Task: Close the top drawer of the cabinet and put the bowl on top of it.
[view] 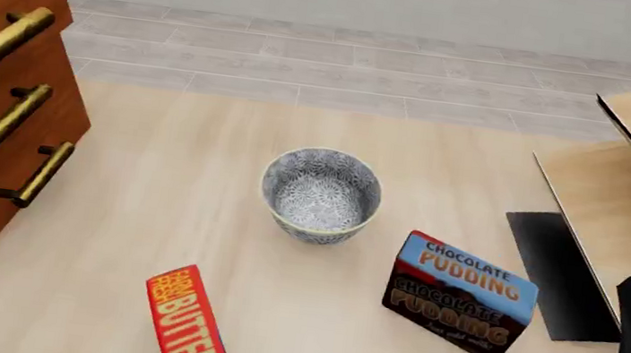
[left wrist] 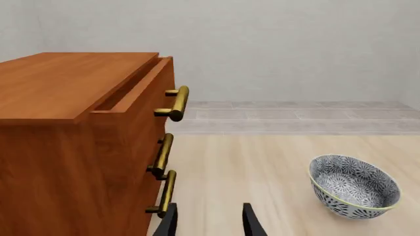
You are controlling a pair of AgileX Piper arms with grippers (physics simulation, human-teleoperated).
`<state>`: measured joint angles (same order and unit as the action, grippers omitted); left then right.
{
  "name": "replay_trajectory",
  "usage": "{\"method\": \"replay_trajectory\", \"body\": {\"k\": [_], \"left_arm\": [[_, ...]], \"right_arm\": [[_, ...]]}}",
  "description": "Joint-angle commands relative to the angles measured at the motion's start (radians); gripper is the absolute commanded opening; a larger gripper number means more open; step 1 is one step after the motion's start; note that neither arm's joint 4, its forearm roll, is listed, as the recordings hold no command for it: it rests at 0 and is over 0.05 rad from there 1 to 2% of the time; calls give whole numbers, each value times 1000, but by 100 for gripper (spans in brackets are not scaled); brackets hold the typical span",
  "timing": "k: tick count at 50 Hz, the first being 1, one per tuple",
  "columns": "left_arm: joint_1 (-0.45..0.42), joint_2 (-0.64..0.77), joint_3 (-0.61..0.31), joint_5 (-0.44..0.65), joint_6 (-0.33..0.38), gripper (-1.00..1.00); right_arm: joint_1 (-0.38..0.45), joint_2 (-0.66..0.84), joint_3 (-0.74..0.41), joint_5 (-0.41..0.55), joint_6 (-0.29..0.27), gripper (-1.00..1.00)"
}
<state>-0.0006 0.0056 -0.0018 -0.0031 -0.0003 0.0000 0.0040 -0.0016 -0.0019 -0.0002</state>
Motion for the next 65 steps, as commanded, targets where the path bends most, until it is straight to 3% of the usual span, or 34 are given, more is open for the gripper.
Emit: {"method": "replay_trajectory", "body": {"k": [1,21,22,24,27,42,49,53,56,59,65], "left_arm": [[1,1,-3,3,0,100],[3,1,-4,4,2,100],[-15,75,-4,-28,5,100],[-28,132,-48,1,0,100],[-25,86,-29,13,1,100],[-85,242,-249,70,-10,100],[-118,296,-258,40,-19,100],[-110,327,-269,18,-61,100],[-132,315,-286,3,-39,100],[-85,351,-298,-20,-72,100],[-83,377,-319,-21,-63,100]], "right_arm": [[0,3,-3,1,0,100],[0,3,-3,1,0,100],[0,3,-3,1,0,100],[0,3,-3,1,0,100],[0,3,-3,1,0,100],[0,3,-3,1,0,100],[0,3,-3,1,0,100],[0,2,-3,1,0,100],[0,3,-3,1,0,100],[0,3,-3,1,0,100],[0,3,-3,1,0,100]]}}
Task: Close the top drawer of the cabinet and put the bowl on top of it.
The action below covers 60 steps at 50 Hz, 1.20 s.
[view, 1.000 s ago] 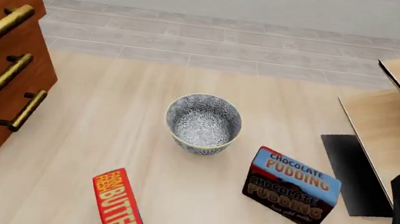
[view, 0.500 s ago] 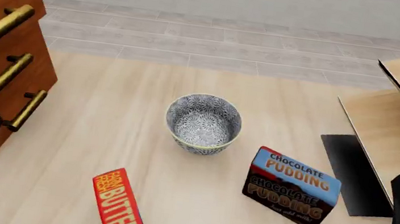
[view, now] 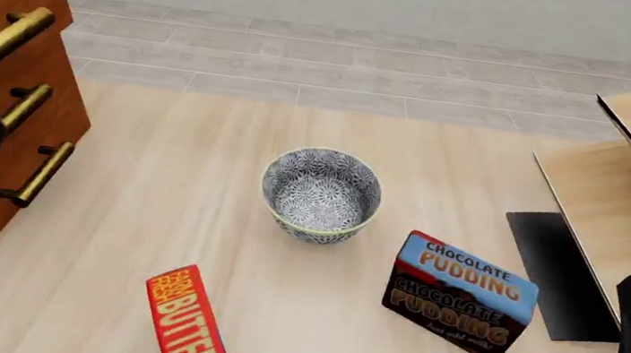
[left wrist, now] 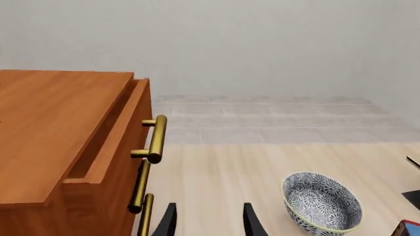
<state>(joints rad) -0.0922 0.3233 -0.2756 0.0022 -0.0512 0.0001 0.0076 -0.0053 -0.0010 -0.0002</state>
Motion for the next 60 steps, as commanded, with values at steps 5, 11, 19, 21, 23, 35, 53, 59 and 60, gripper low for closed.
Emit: {"method": "replay_trajectory", "body": {"k": [5,11,19,21,23,35,53,59,60], "left_arm": [[22,76,-57,-30,-41,100],[31,112,-73,-36,-82,100],[68,142,-77,-72,-70,100],[108,143,-71,-73,-88,100],[116,158,-68,-87,-83,100],[110,205,-41,-162,-51,100],[114,273,-29,-229,-43,100],[127,318,-16,-272,-51,100],[138,326,-13,-283,-47,100]], "right_arm": [[0,-1,1,0,0,100],[0,-1,1,0,0,100],[0,-1,1,0,0,100],[0,-1,1,0,0,100],[0,-1,1,0,0,100],[0,-1,1,0,0,100],[0,-1,1,0,0,100],[0,-1,1,0,0,100],[0,-1,1,0,0,100]]}}
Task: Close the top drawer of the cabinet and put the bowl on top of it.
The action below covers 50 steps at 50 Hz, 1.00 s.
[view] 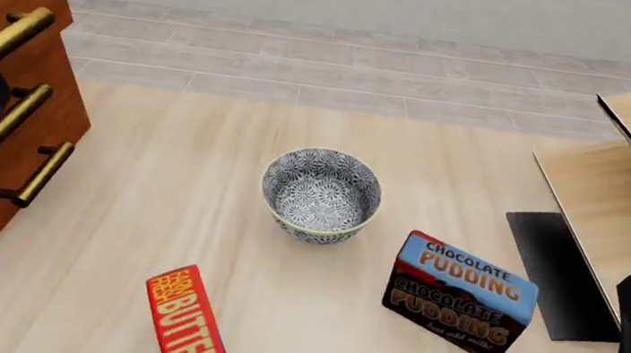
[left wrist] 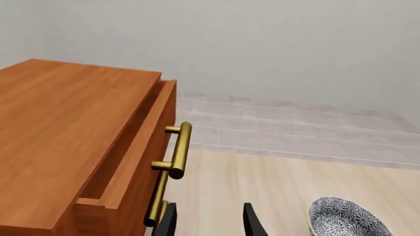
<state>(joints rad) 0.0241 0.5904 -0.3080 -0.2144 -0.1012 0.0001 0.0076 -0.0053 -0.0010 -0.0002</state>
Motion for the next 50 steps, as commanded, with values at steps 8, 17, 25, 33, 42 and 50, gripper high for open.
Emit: {"method": "replay_trajectory", "body": {"k": [8,17,25,33,42,50], "left_arm": [[53,85,34,-113,16,100],[79,113,44,-138,22,100],[106,136,33,-146,18,100],[131,172,41,-185,26,100],[168,185,28,-174,1,100],[187,211,26,-198,10,100]], "right_arm": [[0,-1,1,0,0,100],[0,-1,1,0,0,100],[0,-1,1,0,0,100],[0,-1,1,0,0,100],[0,-1,1,0,0,100],[0,-1,1,0,0,100]]}}
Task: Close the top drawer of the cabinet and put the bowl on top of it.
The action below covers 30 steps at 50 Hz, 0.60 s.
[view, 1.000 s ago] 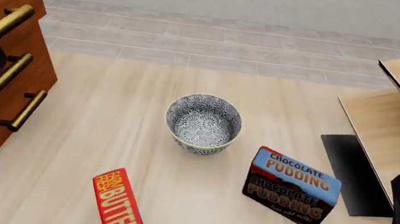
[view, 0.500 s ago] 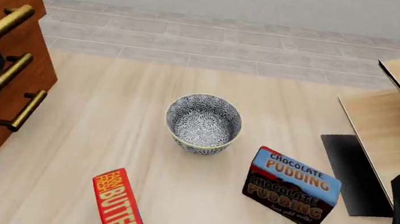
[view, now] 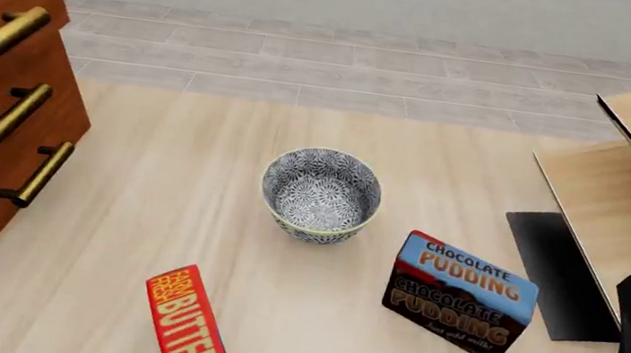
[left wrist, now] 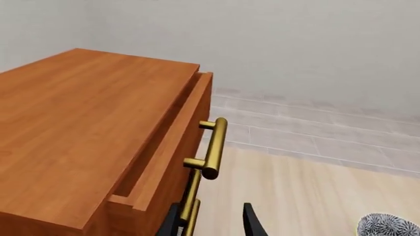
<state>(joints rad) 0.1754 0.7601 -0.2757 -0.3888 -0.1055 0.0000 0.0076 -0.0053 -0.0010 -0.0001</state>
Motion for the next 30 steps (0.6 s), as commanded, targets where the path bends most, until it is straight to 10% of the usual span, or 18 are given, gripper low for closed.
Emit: {"method": "replay_trajectory", "body": {"k": [1,30], "left_arm": [[36,42,-6,-24,15,100],[113,106,-45,-38,-12,100]], "right_arm": [[0,-1,1,0,0,100],[0,-1,1,0,0,100]]}}
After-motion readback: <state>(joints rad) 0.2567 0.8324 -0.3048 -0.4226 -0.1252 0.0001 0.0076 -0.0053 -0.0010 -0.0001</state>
